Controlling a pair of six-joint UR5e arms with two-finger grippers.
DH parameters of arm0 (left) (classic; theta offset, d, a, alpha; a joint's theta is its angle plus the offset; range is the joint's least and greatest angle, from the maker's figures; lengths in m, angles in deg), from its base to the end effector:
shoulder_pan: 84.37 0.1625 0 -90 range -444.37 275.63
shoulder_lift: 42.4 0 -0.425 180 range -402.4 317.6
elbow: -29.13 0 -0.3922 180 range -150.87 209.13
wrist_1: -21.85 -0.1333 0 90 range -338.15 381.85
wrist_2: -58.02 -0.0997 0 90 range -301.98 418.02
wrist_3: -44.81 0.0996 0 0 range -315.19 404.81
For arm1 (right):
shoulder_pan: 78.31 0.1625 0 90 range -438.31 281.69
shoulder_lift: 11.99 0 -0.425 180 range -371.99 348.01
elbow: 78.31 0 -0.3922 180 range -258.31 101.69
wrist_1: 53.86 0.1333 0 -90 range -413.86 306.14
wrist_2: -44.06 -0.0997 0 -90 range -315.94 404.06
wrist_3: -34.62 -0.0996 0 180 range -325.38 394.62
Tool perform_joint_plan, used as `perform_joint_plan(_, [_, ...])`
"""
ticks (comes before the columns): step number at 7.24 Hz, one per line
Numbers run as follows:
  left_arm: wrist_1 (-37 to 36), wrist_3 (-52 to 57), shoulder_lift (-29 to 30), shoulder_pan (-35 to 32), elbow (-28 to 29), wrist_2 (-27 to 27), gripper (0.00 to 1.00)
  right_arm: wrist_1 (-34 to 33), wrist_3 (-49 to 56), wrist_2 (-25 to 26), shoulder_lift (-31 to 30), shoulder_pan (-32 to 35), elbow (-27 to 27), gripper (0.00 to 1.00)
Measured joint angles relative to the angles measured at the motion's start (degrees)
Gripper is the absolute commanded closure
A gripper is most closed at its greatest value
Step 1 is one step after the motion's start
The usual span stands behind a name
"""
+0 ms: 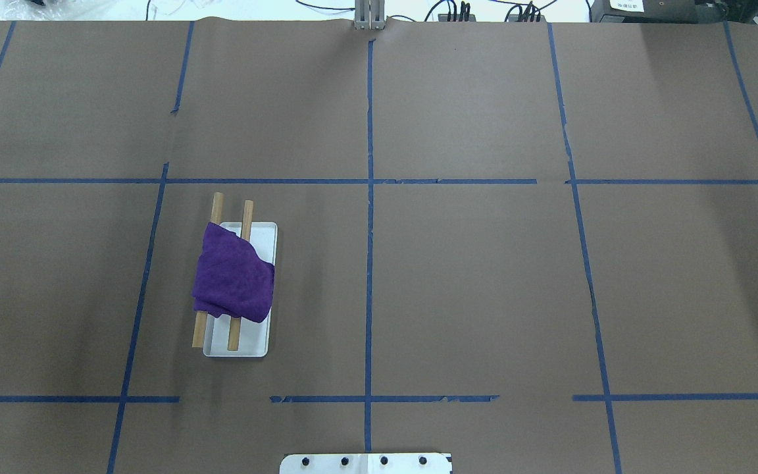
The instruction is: Hang towel on rack
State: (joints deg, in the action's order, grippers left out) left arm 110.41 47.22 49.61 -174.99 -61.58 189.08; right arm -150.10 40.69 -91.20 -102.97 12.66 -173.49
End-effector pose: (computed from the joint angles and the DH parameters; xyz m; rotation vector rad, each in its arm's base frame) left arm -0.0734 -0.5073 0.6415 0.0403 0.7158 0.0379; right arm 0.0707 -0.4799 0.6323 0.0148 -0.7906 -0.0703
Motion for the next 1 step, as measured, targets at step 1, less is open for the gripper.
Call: perform_joint_plan(1, [0.02,-0.02,0.01,0.0,0.0,0.04,0.0,0.01,0.0,0.0,0.01,0.0,0.0,0.0])
